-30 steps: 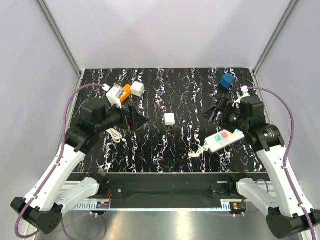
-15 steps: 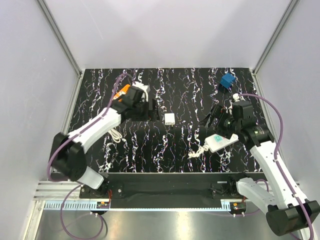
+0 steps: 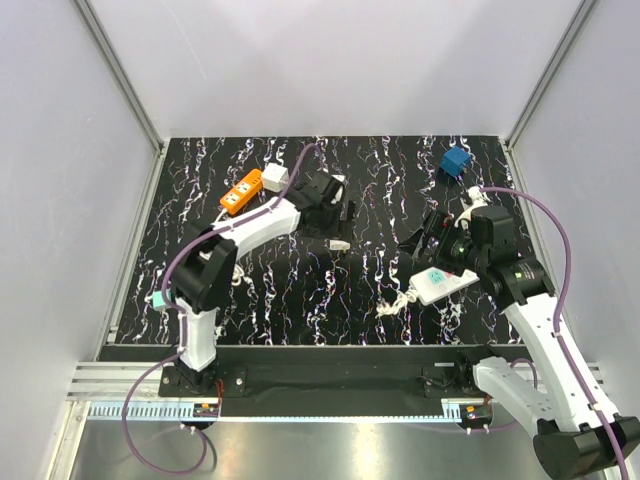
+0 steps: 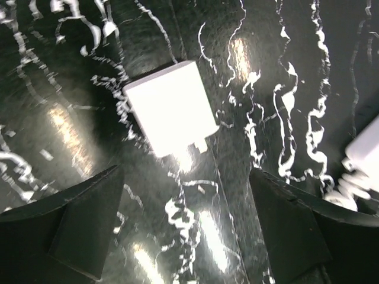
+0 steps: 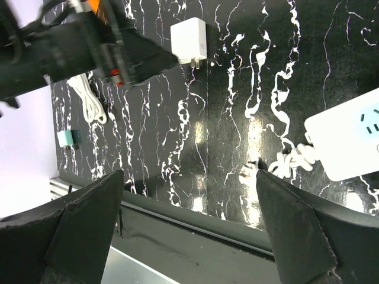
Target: Insert the plug
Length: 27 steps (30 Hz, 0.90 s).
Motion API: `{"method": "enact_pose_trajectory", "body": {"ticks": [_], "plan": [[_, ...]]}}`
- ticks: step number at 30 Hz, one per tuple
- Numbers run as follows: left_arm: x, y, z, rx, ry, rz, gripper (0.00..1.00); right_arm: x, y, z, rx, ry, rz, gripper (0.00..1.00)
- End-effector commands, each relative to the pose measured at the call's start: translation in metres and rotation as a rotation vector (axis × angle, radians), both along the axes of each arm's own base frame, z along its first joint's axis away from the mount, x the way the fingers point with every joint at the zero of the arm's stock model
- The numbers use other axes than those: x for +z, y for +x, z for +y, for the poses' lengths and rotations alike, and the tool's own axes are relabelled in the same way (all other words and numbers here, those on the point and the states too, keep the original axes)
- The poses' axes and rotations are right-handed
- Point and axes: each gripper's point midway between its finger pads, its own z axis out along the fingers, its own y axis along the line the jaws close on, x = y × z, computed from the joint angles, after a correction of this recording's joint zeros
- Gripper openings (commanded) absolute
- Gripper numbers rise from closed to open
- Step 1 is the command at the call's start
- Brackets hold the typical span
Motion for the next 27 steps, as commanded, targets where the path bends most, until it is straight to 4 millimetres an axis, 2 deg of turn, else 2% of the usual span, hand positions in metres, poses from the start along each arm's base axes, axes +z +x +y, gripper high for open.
{"method": "enact_pose_trajectory", "body": {"ticks": [1, 2, 6, 11, 19, 21, 22, 23, 25, 26, 27], "plan": [[0.011, 0.023, -0.016, 0.002, 0.014, -0.102, 0.93, 0.011, 0.001, 0.003, 0.044, 0.005, -0.075, 1.0], [0.004, 0.024, -0.021, -0.006, 0.022, -0.093, 0.93, 0.013, 0.0, 0.002, 0.043, 0.004, -0.086, 1.0], [-0.016, 0.031, -0.02, 0.035, 0.071, -0.081, 0.9, 0.016, -0.003, 0.003, 0.049, 0.008, -0.099, 1.0], [-0.037, 0.035, -0.026, 0.041, 0.106, -0.067, 0.86, 0.011, -0.007, 0.002, 0.053, 0.008, -0.099, 1.0], [-0.051, 0.044, -0.021, 0.064, 0.183, -0.092, 0.79, 0.004, -0.007, 0.004, 0.058, 0.014, -0.075, 1.0], [-0.052, 0.046, -0.018, 0.072, 0.196, -0.099, 0.75, 0.005, -0.007, 0.003, 0.055, 0.014, -0.077, 1.0], [-0.055, 0.045, -0.018, 0.068, 0.2, -0.096, 0.71, 0.004, -0.007, 0.003, 0.053, 0.014, -0.074, 1.0], [-0.054, 0.044, -0.02, 0.06, 0.195, -0.091, 0.59, 0.004, -0.007, 0.003, 0.053, 0.013, -0.076, 1.0], [-0.052, 0.041, -0.022, 0.039, 0.184, -0.082, 0.43, 0.002, -0.006, 0.002, 0.047, 0.008, -0.073, 1.0], [-0.049, 0.036, -0.023, 0.021, 0.173, -0.065, 0.25, 0.002, -0.006, 0.002, 0.046, 0.004, -0.074, 1.0], [-0.045, 0.032, -0.024, 0.005, 0.163, -0.059, 0.17, -0.001, -0.005, 0.0, 0.037, -0.005, -0.072, 1.0]]}}
